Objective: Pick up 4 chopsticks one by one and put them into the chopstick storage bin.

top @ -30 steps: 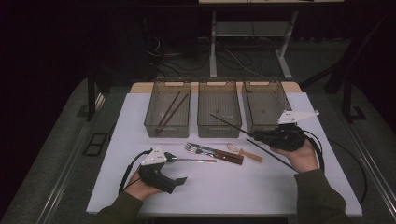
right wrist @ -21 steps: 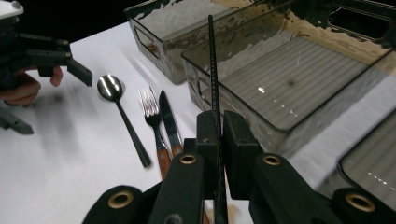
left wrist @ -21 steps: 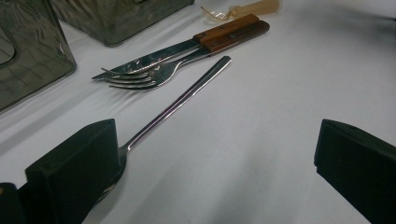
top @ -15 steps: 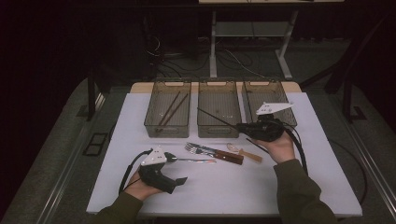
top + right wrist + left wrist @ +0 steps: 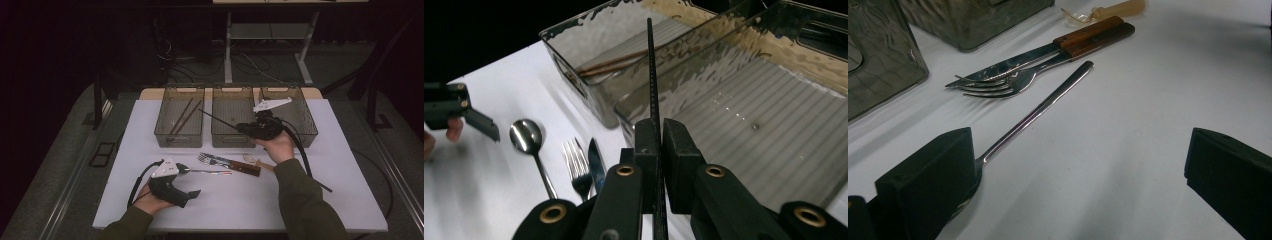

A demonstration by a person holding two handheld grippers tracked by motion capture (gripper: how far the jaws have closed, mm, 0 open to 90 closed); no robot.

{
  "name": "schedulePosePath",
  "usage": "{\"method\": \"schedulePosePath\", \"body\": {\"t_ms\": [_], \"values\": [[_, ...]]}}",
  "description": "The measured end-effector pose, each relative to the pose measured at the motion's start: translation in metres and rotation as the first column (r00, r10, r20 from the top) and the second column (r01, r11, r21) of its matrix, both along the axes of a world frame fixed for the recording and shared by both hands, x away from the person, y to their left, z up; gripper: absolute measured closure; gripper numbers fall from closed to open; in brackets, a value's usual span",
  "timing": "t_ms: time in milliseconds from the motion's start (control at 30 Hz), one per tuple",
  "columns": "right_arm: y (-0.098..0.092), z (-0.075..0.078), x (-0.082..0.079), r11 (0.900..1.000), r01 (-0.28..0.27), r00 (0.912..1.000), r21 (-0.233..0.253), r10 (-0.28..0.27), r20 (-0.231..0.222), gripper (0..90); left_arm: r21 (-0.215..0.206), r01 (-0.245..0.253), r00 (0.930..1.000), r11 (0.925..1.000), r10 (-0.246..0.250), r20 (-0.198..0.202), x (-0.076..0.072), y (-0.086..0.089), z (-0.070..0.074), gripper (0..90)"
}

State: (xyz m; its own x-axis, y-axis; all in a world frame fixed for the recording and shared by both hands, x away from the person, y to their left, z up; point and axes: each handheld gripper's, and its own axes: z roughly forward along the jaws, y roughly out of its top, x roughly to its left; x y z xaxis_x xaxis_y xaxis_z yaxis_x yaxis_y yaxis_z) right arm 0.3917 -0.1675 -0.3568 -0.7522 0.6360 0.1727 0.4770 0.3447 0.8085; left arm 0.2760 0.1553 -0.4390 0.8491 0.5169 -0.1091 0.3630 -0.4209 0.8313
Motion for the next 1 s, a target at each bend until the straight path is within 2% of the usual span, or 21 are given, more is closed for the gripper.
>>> {"method": "schedulePosePath", "body": {"t_ms": [100,200,367,800,1000], "values": [[0.008,0.0,0.006,1.0,0.002,1.0,-0.005,-0.002,0.008,85.1,-0.004,-0.001,1.0,1.0,0.001,-0.003,0.0,0.0,0.0,0.0],[0.017,0.0,0.012,1.0,0.008,0.9999,-0.003,-0.008,-0.011,85.1,-0.006,0.001,1.0,1.0,-0.001,-0.004,0.0,0.0,0.0,0.0],[0.032,0.0,0.021,1.0,0.015,0.9998,-0.02,-0.015,-0.01,85.1,-0.008,0.003,1.0,1.0,-0.003,-0.006,0.0,0.0,0.0,0.0],[0.084,-0.004,0.048,0.998,0.043,0.999,-0.051,-0.043,-0.005,85.1,-0.014,0.012,0.9999,0.9998,-0.012,-0.004,0.0,0.001,0.0,0.0],[0.109,-0.007,0.061,0.995,0.049,0.9987,-0.086,-0.05,-0.008,85.1,-0.024,0.015,0.9999,0.9996,-0.015,-0.007,0.0,0.0,0.0,0.0]]}}
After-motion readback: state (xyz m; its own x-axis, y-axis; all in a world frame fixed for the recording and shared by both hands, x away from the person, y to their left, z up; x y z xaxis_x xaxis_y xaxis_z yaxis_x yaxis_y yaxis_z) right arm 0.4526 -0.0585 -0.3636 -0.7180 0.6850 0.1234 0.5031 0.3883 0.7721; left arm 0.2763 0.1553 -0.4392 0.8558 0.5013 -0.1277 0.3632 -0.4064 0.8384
